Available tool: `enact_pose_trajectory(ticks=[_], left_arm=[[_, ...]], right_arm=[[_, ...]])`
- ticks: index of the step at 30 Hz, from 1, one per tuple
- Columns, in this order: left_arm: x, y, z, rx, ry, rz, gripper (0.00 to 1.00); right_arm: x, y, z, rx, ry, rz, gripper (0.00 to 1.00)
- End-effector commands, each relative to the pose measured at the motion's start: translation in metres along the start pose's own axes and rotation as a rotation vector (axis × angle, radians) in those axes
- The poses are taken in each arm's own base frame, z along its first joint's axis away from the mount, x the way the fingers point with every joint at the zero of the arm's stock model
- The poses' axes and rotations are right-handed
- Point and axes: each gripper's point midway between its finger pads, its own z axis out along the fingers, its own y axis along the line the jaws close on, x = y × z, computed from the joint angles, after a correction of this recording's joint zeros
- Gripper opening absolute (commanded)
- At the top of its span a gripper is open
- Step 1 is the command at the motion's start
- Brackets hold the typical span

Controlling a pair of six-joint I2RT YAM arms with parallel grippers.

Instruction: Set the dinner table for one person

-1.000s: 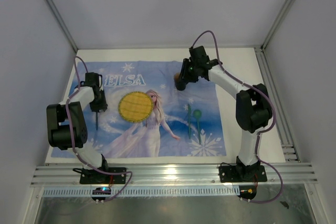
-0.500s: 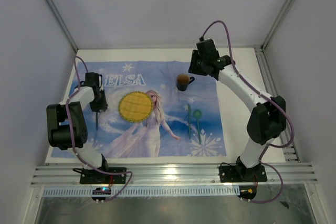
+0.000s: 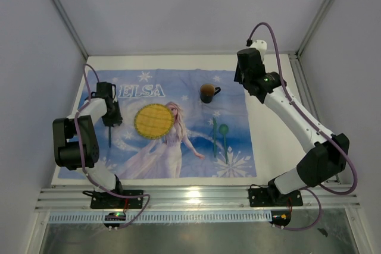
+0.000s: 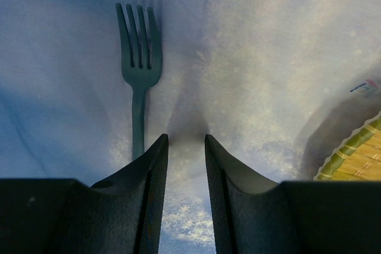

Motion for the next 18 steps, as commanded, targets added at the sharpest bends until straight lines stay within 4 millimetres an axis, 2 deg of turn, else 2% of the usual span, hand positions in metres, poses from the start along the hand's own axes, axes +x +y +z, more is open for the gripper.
enact_pose_trajectory(ticks=[1, 4, 9, 13, 14, 18], left_arm=[[-0.021, -0.004, -0.012, 0.024, -0.074, -0.011, 0.33], [-0.025, -0.005, -0.019, 0.032, -0.072, -0.009, 0.33], [-0.035, -0.004, -0.039, 0.029, -0.093, -0.024, 0.34], [-0.040, 0.011, -0.056, -0.039, -0.139, -0.023, 0.34], [-0.041, 0.021, -0.057, -0.092, -0.148, -0.021, 0.34], [-0.030, 0.034, -0.047, -0.169, -0.120, -0.026, 0.35]], right_arm=[[-0.016, -0.023, -0.010, 0.083, -0.085, -0.005, 0.46], [-0.017, -0.029, -0.012, 0.094, -0.095, 0.000, 0.48], [-0.010, -0.026, -0.006, 0.085, -0.072, 0.001, 0.48], [-0.004, -0.019, 0.000, 0.064, -0.051, 0.001, 0.48], [-0.002, -0.019, 0.001, 0.064, -0.046, 0.002, 0.48], [0.000, -0.017, 0.004, 0.058, -0.040, 0.000, 0.48]])
